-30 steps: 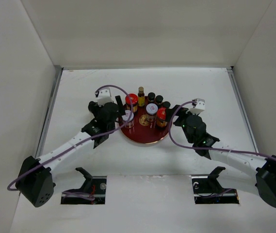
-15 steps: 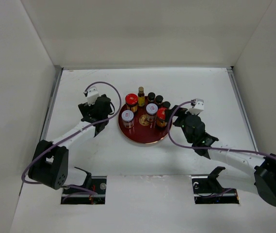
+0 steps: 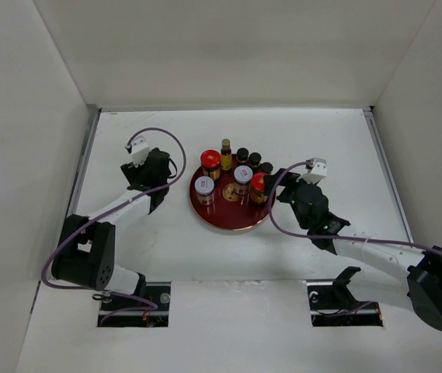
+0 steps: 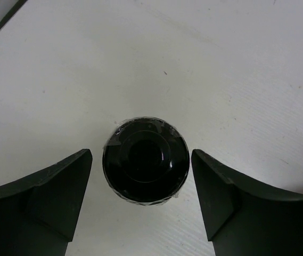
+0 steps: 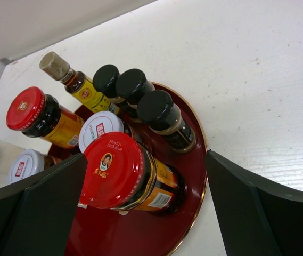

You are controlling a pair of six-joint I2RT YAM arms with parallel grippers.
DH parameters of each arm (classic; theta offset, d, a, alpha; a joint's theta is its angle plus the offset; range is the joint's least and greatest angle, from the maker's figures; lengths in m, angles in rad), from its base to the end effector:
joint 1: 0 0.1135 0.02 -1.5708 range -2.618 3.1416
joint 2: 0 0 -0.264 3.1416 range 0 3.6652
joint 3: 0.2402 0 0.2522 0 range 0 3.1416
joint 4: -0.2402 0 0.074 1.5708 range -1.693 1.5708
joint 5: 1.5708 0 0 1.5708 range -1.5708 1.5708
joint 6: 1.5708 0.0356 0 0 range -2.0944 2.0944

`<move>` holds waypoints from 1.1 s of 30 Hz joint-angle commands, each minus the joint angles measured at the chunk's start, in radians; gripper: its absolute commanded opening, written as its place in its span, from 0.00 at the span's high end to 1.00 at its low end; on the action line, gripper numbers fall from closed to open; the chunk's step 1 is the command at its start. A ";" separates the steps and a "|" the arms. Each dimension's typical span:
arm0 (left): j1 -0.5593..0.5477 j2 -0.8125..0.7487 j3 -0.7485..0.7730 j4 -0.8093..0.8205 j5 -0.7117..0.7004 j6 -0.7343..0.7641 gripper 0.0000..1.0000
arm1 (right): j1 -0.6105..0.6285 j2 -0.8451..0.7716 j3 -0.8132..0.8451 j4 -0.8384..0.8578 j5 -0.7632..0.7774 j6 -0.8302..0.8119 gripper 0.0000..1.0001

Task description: Organize the condiment bottles

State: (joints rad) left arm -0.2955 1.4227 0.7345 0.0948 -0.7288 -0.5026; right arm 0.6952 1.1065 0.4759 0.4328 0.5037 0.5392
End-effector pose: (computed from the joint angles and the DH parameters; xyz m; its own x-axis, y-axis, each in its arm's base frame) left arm 0.2860 -0.0623 0.2091 -0.3190 -0.2785 -0.9059 -0.5302 0.8447 -0.0730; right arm 0.1939 0.1393 0.2329 -0.2309 0.3930 -0.8901 -0.0920 0.9019 0.4221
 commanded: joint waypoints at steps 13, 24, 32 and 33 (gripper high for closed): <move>-0.124 -0.272 -0.003 0.046 -0.080 0.007 0.66 | 0.008 0.015 0.030 0.044 -0.013 -0.002 0.01; -0.474 -0.567 0.167 -0.271 0.020 -0.014 0.65 | -0.001 0.003 0.015 0.058 -0.004 0.007 0.01; -0.719 -0.421 0.149 -0.170 0.028 -0.083 0.65 | -0.006 0.023 0.018 0.058 -0.005 0.013 0.01; -0.730 -0.392 0.141 -0.144 0.029 -0.079 0.65 | -0.006 0.018 0.017 0.057 -0.004 0.013 0.01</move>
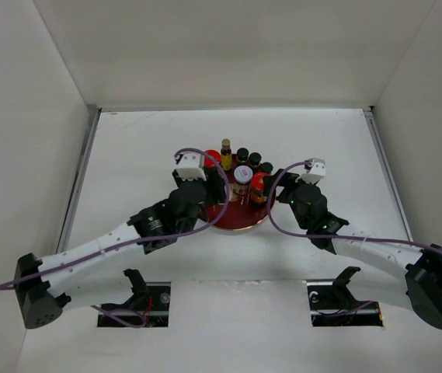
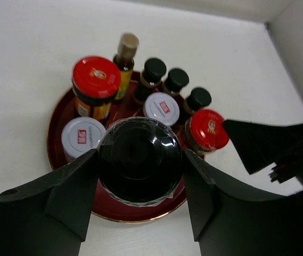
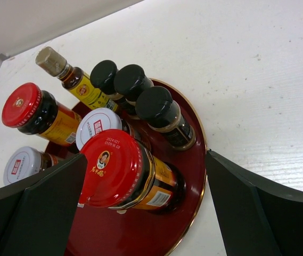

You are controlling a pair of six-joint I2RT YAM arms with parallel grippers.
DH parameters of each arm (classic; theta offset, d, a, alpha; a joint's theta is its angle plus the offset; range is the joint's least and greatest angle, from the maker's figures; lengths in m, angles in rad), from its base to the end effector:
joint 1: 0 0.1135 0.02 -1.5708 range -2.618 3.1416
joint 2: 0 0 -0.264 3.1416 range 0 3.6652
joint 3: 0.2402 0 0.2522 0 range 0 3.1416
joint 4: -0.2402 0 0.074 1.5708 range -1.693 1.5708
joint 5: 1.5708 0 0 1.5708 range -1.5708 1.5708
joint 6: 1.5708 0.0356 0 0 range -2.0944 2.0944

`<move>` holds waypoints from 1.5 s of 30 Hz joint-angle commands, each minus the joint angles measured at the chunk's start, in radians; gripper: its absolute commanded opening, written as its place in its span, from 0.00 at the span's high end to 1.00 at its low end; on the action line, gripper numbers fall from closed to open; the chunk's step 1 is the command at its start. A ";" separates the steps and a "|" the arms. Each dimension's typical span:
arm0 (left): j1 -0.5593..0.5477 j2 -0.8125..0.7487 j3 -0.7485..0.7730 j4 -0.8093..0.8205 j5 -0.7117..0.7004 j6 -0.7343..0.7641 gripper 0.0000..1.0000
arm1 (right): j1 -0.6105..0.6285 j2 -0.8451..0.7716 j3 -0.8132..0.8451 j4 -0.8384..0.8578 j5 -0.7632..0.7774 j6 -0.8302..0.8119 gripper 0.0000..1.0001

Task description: Organize the condiment bottles

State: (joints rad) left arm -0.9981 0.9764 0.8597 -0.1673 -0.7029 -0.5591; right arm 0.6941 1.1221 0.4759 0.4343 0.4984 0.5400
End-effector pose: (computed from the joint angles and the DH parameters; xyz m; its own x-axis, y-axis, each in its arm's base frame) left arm 0.1383 -0.1720 0.3349 -0.2905 -0.2963 -0.9099 0.1780 0.9175 -0.3556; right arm 0.1954 0.1405 0.2296 -0.2428 0.3854 -0.8902 -0.0907 0.9046 0.4164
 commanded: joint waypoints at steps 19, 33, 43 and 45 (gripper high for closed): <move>-0.069 0.462 -0.079 0.397 0.000 0.019 0.61 | -0.034 -0.058 -0.017 0.064 0.023 0.032 0.01; -0.083 0.426 -0.082 0.414 -0.023 0.091 0.00 | -0.043 -0.058 -0.022 0.064 0.034 0.041 0.00; -0.054 0.178 -0.088 0.485 -0.165 0.286 0.00 | -0.044 -0.107 -0.043 0.055 0.117 0.048 0.00; -0.011 0.096 -0.132 0.528 -0.173 0.294 0.00 | -0.044 -0.126 -0.054 0.055 0.146 0.049 0.00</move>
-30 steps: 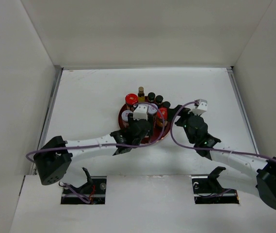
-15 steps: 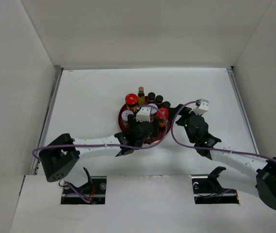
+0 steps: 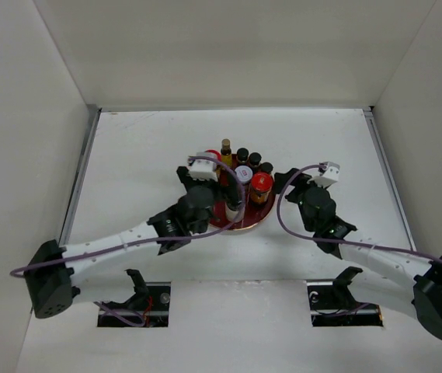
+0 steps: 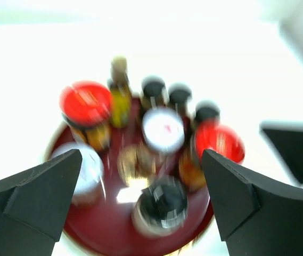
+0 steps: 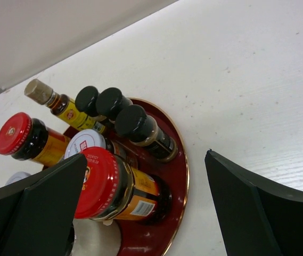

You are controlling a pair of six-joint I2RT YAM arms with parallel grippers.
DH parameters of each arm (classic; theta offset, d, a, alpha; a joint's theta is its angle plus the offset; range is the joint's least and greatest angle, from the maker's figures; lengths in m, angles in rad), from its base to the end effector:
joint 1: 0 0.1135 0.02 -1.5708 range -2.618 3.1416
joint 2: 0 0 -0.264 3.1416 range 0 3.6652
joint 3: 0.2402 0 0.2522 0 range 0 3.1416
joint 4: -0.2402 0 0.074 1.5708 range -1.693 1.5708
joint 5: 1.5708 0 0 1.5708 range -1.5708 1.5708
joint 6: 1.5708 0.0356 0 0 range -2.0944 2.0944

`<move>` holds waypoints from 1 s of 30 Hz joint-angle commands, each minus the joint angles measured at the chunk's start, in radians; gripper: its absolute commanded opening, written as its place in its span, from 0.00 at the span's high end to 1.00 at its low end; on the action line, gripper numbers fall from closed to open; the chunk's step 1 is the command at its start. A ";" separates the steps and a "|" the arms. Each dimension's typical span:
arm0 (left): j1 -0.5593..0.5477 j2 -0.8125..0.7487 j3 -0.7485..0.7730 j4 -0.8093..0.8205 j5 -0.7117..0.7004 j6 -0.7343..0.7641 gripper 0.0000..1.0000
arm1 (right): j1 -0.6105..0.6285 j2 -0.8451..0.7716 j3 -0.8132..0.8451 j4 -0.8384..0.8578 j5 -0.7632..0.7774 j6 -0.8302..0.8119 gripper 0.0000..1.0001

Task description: Organize the condiment bottles

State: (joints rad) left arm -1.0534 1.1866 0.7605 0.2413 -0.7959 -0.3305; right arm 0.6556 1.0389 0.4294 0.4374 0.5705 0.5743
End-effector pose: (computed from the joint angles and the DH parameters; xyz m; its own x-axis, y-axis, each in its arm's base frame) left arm 0.1537 -0.2187 0.2935 -0.1706 -0.1593 -0.9724 0.2171 0.9565 -0.1948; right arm 0.1891 0.1212 0.2322 -0.1636 0.4510 -0.8774 -0.0029 0.8892 0.4576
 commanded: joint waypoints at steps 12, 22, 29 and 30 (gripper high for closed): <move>0.561 -0.246 -0.214 -0.227 0.161 -0.441 0.00 | -0.001 0.047 0.040 -0.035 0.247 0.085 0.00; 0.614 -0.154 -0.251 -0.293 0.221 -0.535 0.00 | -0.104 -0.007 -0.049 0.021 0.175 0.193 0.02; 0.577 -0.150 -0.207 -0.261 0.210 -0.479 0.00 | -0.106 -0.010 -0.049 0.021 0.167 0.188 0.12; 0.571 -0.147 -0.205 -0.258 0.198 -0.476 0.00 | -0.103 -0.019 -0.049 0.021 0.167 0.185 0.12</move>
State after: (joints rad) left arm -0.4675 1.0454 0.5106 -0.0563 -0.5861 -0.8257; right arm 0.5564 1.0504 0.3767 0.4061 0.7490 0.7422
